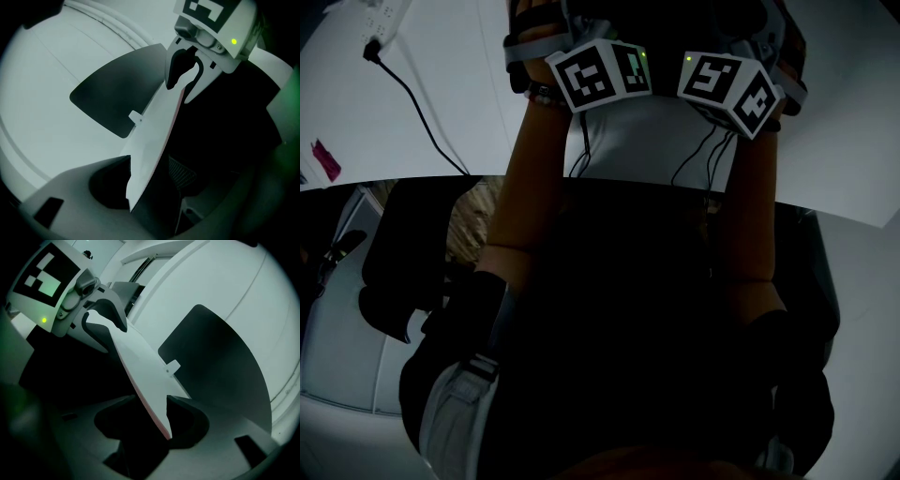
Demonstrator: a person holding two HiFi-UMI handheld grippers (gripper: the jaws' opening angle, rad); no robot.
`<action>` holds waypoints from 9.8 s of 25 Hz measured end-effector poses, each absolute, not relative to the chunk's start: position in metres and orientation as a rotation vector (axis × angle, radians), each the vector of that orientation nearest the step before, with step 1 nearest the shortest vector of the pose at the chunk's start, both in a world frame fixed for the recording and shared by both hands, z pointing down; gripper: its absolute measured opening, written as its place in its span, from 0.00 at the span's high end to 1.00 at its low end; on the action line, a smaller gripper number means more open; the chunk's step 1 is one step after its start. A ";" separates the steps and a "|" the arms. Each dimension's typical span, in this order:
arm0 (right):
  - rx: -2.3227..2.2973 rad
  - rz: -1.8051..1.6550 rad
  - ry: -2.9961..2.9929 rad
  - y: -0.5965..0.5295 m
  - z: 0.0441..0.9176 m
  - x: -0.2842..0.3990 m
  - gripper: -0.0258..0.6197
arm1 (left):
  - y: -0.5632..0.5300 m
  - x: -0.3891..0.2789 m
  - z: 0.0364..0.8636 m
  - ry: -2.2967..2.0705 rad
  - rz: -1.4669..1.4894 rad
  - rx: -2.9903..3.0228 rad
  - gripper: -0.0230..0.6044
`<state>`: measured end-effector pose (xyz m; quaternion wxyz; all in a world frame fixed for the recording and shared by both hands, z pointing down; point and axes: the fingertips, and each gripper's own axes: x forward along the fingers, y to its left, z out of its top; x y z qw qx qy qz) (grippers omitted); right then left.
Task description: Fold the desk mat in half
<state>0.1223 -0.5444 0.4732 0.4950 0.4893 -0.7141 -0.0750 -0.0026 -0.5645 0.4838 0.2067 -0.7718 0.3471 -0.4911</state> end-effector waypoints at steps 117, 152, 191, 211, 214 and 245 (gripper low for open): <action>1.170 -0.401 -2.158 -0.321 0.235 0.067 0.59 | -0.319 -0.031 0.240 1.128 -1.066 -2.161 0.56; 1.327 -0.568 -2.089 -0.097 0.140 0.031 0.57 | -0.105 -0.040 0.131 0.922 -0.652 -2.314 0.56; 1.352 -0.756 -2.329 0.248 0.098 0.039 0.57 | 0.248 -0.007 0.097 0.849 -0.561 -2.243 0.56; 1.298 -0.731 -2.481 0.279 0.079 0.021 0.92 | 0.270 -0.020 0.089 0.908 -0.416 -2.351 0.94; 1.290 -0.762 -2.474 0.286 0.078 0.021 0.92 | 0.273 -0.019 0.086 0.922 -0.375 -2.367 0.94; 1.354 -0.901 -2.350 0.291 0.074 0.024 0.92 | 0.271 -0.027 0.086 0.921 -0.382 -2.311 0.94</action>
